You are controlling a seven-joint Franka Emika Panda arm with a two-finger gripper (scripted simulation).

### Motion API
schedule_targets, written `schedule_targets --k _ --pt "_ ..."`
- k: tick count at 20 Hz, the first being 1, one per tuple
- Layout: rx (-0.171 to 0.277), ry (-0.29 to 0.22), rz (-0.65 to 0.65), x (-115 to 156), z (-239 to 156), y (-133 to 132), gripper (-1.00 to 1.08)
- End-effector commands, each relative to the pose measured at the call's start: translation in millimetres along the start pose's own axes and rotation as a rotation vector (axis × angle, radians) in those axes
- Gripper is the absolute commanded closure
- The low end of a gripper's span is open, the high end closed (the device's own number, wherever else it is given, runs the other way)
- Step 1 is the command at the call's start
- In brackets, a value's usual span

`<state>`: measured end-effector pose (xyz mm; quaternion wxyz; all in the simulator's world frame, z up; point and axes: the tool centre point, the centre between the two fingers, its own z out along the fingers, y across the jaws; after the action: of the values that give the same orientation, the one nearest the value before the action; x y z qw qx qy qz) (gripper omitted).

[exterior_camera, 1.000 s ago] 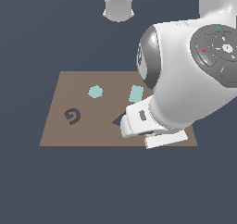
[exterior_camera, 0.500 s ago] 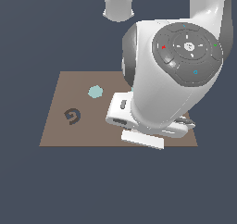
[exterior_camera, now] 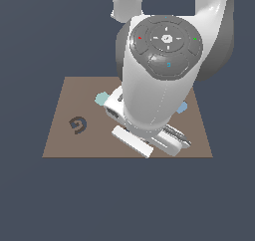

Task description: Insert a designated object into the corresponding slot on a board.

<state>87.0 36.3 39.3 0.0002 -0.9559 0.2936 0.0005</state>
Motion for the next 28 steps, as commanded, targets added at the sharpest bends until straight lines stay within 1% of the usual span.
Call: schedule_targets --k 1,7,12,22,28 --pt "0.000 0.000 0.072 0 -1 6 1.08" --pt "0.000 0.000 0.190 -2 -1 17 1.08" --pt "0.000 0.000 0.243 -4 -1 21 1.08" --pt "0.000 -0.001 0.248 -4 -1 22 1.08" --pt "0.000 -0.001 0.247 -4 9 21 1.08"
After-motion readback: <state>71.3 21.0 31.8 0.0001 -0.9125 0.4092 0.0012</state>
